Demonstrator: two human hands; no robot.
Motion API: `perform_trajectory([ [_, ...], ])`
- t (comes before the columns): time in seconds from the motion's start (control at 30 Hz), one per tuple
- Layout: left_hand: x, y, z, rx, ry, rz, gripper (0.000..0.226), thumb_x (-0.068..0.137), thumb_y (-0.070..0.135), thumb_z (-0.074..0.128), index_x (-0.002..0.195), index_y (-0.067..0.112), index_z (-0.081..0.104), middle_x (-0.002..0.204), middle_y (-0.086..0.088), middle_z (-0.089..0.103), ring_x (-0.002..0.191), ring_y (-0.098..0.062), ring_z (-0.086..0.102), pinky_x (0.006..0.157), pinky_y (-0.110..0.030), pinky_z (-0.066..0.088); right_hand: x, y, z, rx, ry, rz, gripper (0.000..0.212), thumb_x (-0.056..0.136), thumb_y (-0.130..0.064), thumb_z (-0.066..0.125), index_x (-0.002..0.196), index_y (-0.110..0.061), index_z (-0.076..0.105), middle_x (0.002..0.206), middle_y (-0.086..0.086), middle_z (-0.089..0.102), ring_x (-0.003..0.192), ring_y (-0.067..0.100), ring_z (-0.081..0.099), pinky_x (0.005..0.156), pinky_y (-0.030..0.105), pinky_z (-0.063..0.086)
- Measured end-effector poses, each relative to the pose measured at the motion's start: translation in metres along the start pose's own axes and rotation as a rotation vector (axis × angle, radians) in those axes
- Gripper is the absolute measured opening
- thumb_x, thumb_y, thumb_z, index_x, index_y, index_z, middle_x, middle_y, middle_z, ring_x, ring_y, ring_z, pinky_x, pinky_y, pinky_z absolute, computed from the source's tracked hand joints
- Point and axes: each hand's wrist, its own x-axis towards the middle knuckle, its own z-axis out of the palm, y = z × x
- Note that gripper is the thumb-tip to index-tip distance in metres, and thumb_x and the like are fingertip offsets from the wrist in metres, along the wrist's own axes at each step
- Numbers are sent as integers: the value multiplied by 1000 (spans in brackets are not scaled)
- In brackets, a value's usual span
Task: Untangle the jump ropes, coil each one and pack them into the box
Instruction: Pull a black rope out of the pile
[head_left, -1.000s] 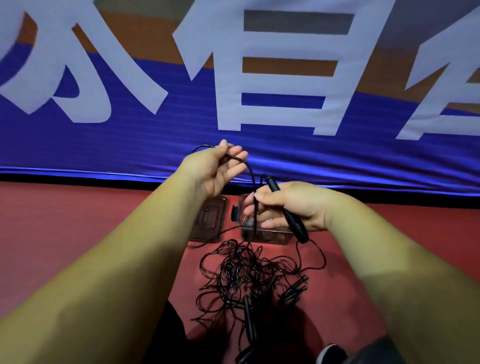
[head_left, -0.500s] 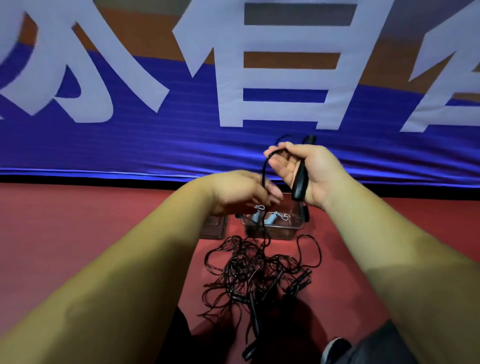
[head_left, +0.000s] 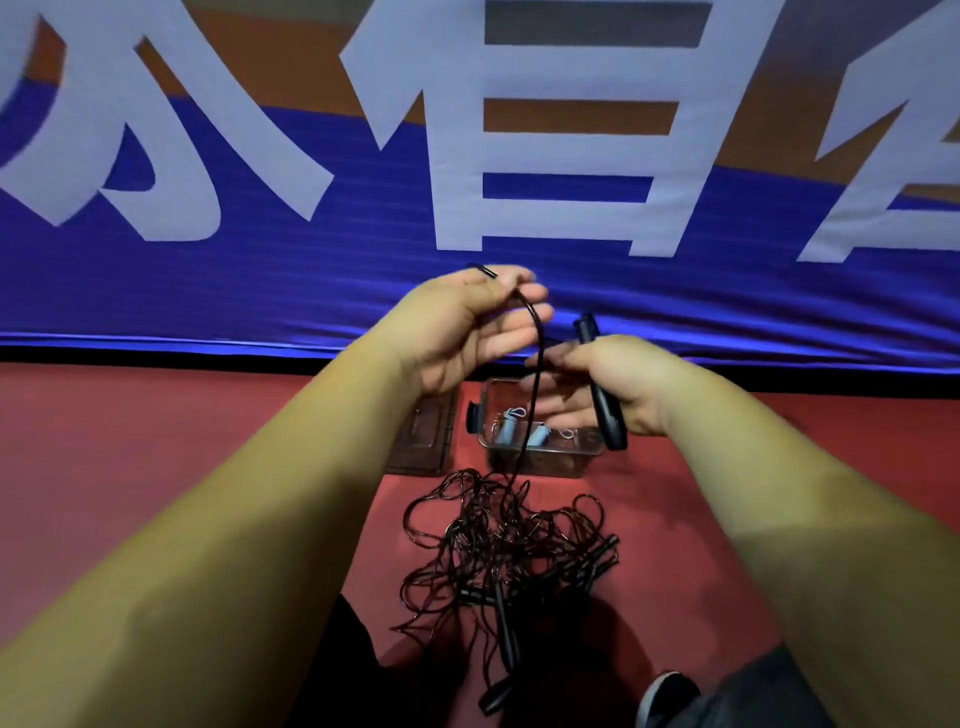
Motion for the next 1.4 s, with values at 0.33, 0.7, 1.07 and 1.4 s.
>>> perform_trajectory([
  [0.33, 15, 4, -19, -317, 275, -5, 26, 111, 20, 48, 95, 5, 63, 98, -12, 72, 93, -24, 74, 81, -36, 64, -12, 1, 11, 48, -282, -158, 13, 104, -15, 64, 109, -9, 74, 95, 10, 74, 91, 27, 78, 86, 40, 66],
  [0.7, -2, -34, -12, 711, -296, -422, 34, 96, -11, 53, 112, 12, 73, 114, -8, 74, 106, -22, 64, 104, -39, 45, -5, -23, 14, 532, 9, -393, 12, 107, -11, 59, 102, -7, 69, 80, 7, 75, 75, 20, 79, 62, 30, 64],
  [1.07, 4, -17, -2, 281, 15, -48, 13, 103, 21, 65, 108, 9, 65, 89, -5, 73, 69, -8, 72, 63, -19, 61, 4, -12, 4, 282, 106, -210, 40, 113, -41, 47, 123, -8, 67, 100, 11, 82, 84, 25, 81, 71, 38, 65],
  [1.4, 24, -5, -27, -250, 322, -6, 19, 110, 8, 47, 108, -4, 62, 94, -16, 72, 80, -26, 79, 67, -31, 65, -8, 0, 10, -82, -163, -250, 15, 107, -22, 62, 112, -15, 75, 96, 1, 77, 97, 24, 77, 92, 38, 59],
])
